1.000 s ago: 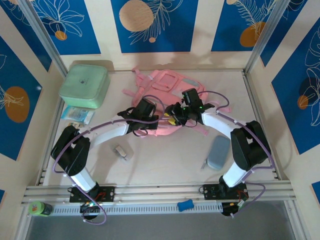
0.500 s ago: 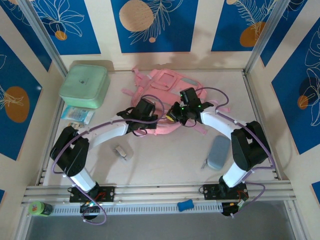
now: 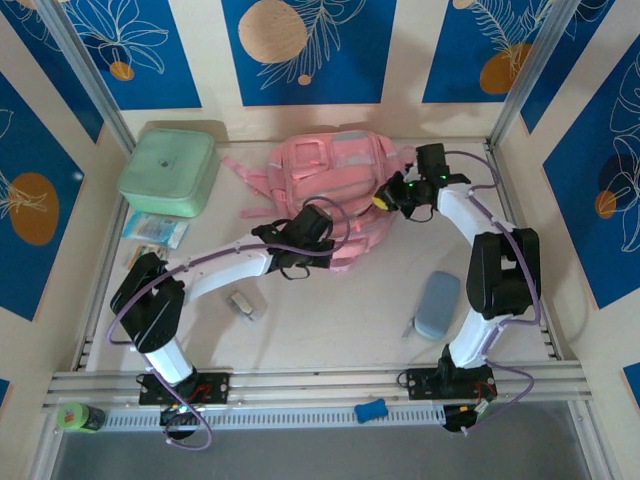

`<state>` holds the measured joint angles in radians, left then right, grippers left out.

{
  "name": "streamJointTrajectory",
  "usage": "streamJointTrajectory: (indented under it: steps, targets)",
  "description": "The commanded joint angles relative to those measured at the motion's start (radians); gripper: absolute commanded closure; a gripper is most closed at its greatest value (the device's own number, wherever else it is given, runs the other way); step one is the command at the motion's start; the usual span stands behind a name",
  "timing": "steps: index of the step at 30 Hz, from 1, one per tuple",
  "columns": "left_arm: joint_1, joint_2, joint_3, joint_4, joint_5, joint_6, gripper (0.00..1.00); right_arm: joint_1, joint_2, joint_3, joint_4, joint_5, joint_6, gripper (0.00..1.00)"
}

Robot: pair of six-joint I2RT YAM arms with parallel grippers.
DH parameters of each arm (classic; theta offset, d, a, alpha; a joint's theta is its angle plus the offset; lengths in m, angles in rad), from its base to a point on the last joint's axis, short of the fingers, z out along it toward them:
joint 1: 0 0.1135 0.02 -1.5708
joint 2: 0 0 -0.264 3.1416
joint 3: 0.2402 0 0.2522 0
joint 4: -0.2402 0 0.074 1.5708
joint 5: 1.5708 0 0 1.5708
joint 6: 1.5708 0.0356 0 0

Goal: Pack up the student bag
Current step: Unzip the student bag at the center of the table.

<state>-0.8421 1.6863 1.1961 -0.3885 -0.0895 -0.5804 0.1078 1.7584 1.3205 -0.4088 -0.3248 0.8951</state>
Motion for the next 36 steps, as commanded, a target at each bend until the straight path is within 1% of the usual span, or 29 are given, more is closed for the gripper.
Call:
streamJointTrajectory:
  steps: [1, 3, 6, 7, 8, 9, 10, 11, 12, 13, 15, 17, 19, 21, 23, 26, 32, 36]
  targets:
    - [0.058, -0.008, -0.070, -0.026, 0.048, 0.026, 1.00, -0.007, -0.002, 0.022, 0.040, -0.025, -0.031, 1.00]
    - [0.059, 0.003, -0.072, 0.009, 0.073, 0.032, 1.00, 0.011, 0.006, 0.017, 0.048, -0.044, -0.031, 1.00]
    - [0.058, 0.027, 0.003, -0.022, 0.079, 0.022, 1.00, 0.035, -0.006, -0.016, 0.076, -0.059, -0.009, 1.00]
    - [0.056, 0.026, 0.023, -0.009, 0.083, 0.017, 1.00, 0.043, -0.015, -0.034, 0.096, -0.069, 0.007, 1.00]
    - [0.052, 0.022, 0.034, 0.015, 0.089, 0.009, 0.98, 0.048, -0.023, -0.048, 0.112, -0.074, 0.025, 1.00]
    - [0.047, 0.022, 0.045, 0.045, 0.094, -0.007, 0.88, 0.057, -0.035, -0.065, 0.126, -0.073, 0.043, 1.00]
    - [0.041, 0.026, 0.058, 0.077, 0.112, -0.022, 0.82, 0.068, -0.045, -0.075, 0.137, -0.070, 0.053, 1.00]
    - [0.032, 0.037, 0.076, 0.094, 0.123, -0.032, 0.78, 0.077, -0.053, -0.081, 0.139, -0.065, 0.061, 1.00]
    - [0.024, 0.055, 0.104, 0.089, 0.109, -0.045, 0.72, 0.087, -0.061, -0.090, 0.143, -0.059, 0.069, 1.00]
    - [0.013, 0.074, 0.134, 0.076, 0.084, -0.054, 0.70, 0.091, -0.069, -0.103, 0.149, -0.052, 0.083, 1.00]
    - [0.005, 0.119, 0.189, 0.045, 0.043, -0.068, 0.68, 0.097, -0.082, -0.130, 0.180, -0.041, 0.107, 1.00]
    - [0.002, 0.166, 0.240, 0.025, 0.032, -0.084, 0.65, 0.100, -0.083, -0.139, 0.190, -0.037, 0.121, 1.00]
    - [-0.006, 0.212, 0.299, -0.038, -0.035, -0.105, 0.63, 0.103, -0.073, -0.134, 0.185, -0.039, 0.123, 1.00]
    - [-0.012, 0.239, 0.333, -0.065, -0.072, -0.108, 0.60, 0.108, -0.068, -0.135, 0.187, -0.036, 0.127, 1.00]
    - [-0.014, 0.261, 0.354, -0.067, -0.087, -0.113, 0.58, 0.115, -0.068, -0.137, 0.188, -0.023, 0.128, 1.00]
    - [-0.015, 0.307, 0.412, -0.130, -0.116, -0.151, 0.57, 0.122, -0.058, -0.137, 0.195, -0.019, 0.135, 1.00]
    - [-0.020, 0.353, 0.448, -0.108, -0.145, -0.202, 0.53, 0.139, -0.041, -0.140, 0.211, -0.016, 0.146, 1.00]
    - [-0.023, 0.368, 0.465, -0.114, -0.196, -0.221, 0.50, 0.146, -0.035, -0.141, 0.214, -0.018, 0.149, 1.00]
